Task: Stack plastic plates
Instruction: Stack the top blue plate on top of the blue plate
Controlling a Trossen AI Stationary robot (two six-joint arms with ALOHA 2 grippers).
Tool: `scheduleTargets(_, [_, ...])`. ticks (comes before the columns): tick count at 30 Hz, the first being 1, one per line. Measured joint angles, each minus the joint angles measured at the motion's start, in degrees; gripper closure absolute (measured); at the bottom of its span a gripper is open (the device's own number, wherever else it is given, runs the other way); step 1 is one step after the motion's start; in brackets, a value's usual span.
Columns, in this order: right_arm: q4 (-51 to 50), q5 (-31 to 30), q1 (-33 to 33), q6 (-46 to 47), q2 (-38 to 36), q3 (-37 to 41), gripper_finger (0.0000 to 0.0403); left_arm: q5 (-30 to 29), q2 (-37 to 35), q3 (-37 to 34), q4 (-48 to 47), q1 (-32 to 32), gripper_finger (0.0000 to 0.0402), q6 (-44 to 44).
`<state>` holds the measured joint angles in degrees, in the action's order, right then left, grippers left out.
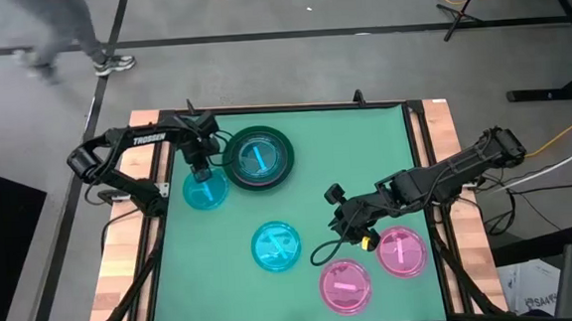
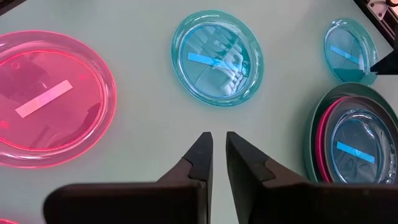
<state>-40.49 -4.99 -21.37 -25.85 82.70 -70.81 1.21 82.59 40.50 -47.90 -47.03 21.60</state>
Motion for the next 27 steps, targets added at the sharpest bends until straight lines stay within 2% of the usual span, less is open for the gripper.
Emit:
scheduleTargets(13, [0.0, 0.0, 0.0, 0.0, 0.0, 0.0, 0.0366, 0.0, 0.0, -1.8, 0.5, 0.0, 0.0338, 0.2])
scheduleTargets(22, [0.0, 0.0, 0.0, 0.0, 0.0, 0.0, 0.0366, -0.2, 0.0, -1.7, 0.4, 0.0, 0.0393, 0.1])
scheduleTargets(27, [0.0, 0.0, 0.0, 0.0, 0.0, 0.0, 0.0366, -0.1, 0.0, -1.6, 0.1, 0.2, 0.0399, 0.3])
